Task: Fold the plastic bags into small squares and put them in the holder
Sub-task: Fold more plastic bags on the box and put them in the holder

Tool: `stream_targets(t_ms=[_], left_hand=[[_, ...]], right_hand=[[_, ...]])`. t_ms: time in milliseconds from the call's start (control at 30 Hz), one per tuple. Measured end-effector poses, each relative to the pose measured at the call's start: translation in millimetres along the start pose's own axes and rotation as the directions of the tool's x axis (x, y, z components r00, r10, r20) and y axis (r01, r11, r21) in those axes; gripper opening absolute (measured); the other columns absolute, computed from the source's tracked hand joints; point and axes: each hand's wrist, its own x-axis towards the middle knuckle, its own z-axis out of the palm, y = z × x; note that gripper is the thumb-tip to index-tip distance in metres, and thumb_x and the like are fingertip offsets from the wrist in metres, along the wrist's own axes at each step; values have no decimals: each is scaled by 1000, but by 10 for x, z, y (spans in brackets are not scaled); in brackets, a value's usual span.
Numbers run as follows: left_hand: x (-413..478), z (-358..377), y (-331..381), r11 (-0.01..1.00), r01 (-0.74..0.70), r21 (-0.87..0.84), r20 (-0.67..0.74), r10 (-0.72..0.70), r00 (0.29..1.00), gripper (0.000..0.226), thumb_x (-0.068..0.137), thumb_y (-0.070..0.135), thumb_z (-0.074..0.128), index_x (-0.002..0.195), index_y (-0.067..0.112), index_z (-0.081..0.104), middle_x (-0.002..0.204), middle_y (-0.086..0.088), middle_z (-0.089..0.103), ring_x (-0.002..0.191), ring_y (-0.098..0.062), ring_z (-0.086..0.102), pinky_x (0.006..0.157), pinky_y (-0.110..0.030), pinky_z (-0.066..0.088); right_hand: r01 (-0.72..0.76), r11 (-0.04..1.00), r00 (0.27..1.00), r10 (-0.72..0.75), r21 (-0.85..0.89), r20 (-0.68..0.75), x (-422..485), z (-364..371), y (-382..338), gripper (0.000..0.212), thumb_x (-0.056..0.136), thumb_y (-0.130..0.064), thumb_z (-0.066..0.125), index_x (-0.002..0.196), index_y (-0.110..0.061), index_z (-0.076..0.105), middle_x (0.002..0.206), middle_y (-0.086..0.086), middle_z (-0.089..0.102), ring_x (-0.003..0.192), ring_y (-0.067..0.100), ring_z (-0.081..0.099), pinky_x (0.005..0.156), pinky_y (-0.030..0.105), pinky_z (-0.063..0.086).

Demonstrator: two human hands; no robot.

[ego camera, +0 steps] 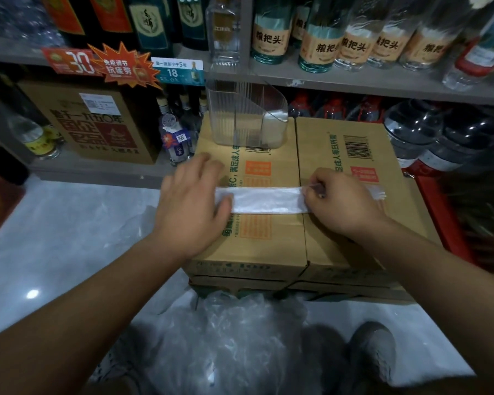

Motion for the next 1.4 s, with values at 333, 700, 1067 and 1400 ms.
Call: stream_targets(t_ms=[333,700,1067,1400], left_hand=[[-44,144,-41,979,-186,87,457,127,880,84,89,65,-8,162,21,-8,169,5,-14,152,-6,-20,124,-42,-14],[-31,154,10,969,-192,154,492,94,866,88,84,67,-14,160,21,-14,167,4,-22,152,-9,-25,124,-50,-11],[-22,130,-9,982,-150,115,502,73,862,92,83,73,-10,161,26,-13,167,9,-21,152,-6,-23,124,-51,-10],[-350,-135,-251,961,-172,-216,334,238,912,94,71,86,57,146,34,40,145,15,42,137,-9,34,113,-33,23]], right_hand=[[-7,992,999,13,-130,45,-30,-57,-119,12,96,-29,54,93,-20,60,84,3,65,79,25,60,75,44,54],[392,861,896,-278,-324,346,-395,334,-410,74,97,-57,2,161,-20,1,169,3,-14,153,21,-22,124,46,-13],[185,938,952,-96,-295,292,-476,171,41,78,98,-66,8,160,-23,-13,166,-5,-20,151,10,-24,123,42,-16],[305,930,949,-279,-205,148,-507,34,-130,71,87,-67,56,145,-28,43,165,4,16,150,21,6,120,43,12]])
